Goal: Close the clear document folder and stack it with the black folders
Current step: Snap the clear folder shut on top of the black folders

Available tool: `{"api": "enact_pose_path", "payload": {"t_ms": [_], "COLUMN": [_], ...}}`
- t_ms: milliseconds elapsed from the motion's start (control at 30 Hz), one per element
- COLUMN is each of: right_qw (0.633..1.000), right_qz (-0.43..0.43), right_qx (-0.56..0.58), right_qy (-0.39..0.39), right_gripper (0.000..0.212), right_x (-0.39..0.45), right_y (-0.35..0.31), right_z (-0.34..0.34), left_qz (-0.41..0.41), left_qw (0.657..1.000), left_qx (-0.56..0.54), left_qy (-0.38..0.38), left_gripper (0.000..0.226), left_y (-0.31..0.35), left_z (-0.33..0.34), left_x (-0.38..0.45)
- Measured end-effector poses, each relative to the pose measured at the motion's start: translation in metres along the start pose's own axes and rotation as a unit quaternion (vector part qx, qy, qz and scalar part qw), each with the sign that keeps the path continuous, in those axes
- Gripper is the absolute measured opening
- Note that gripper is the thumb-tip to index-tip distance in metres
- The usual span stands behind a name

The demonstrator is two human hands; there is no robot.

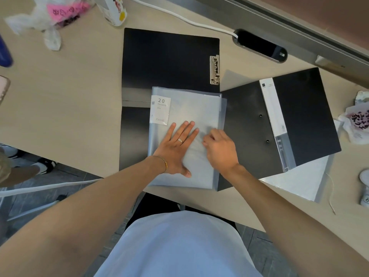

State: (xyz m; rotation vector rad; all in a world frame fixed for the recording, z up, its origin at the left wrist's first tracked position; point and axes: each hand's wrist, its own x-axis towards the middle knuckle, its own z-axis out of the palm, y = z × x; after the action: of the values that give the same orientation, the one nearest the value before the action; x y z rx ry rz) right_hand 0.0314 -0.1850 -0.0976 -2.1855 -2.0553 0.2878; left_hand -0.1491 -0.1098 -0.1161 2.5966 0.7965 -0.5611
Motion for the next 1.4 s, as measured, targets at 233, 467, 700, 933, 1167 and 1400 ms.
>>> {"api": "enact_pose_path", "payload": {"t_ms": [233, 467, 700, 933, 1167, 1400], "right_qw": [0.992, 0.967, 0.904, 0.883, 0.862, 0.824], "right_qz": [0.104, 0.177, 0.314, 0.357, 0.377, 0.417], "right_qx": [0.071, 0.183, 0.287, 0.307, 0.338, 0.382], "right_qy": [0.001, 0.0, 0.028, 0.002, -0.031, -0.045], "right_gripper": [0.035, 0.041, 0.042, 0.047, 0.051, 0.049], "right_x": [-0.022, -0.02, -0.02, -0.018, -0.007, 0.005], "right_y": [-0.004, -0.01, 0.004, 0.01, 0.002, -0.006], "right_z": [0.0, -0.005, -0.022, -0.031, -0.035, -0.042], "left_qz": [0.006, 0.015, 0.023, -0.032, -0.331, -0.391], "left_qw": [1.0, 1.0, 0.999, 0.991, 0.871, 0.705], "left_qx": [-0.008, -0.012, 0.011, -0.021, -0.285, -0.553], "left_qy": [-0.001, 0.004, 0.022, 0.127, 0.225, 0.21], "left_gripper": [0.148, 0.148, 0.145, 0.115, 0.076, 0.037], "left_y": [0.0, -0.001, 0.005, 0.001, -0.025, -0.033], "left_z": [-0.001, 0.002, -0.003, -0.008, -0.015, -0.028], "left_x": [0.0, -0.001, -0.007, -0.03, -0.053, -0.044]}}
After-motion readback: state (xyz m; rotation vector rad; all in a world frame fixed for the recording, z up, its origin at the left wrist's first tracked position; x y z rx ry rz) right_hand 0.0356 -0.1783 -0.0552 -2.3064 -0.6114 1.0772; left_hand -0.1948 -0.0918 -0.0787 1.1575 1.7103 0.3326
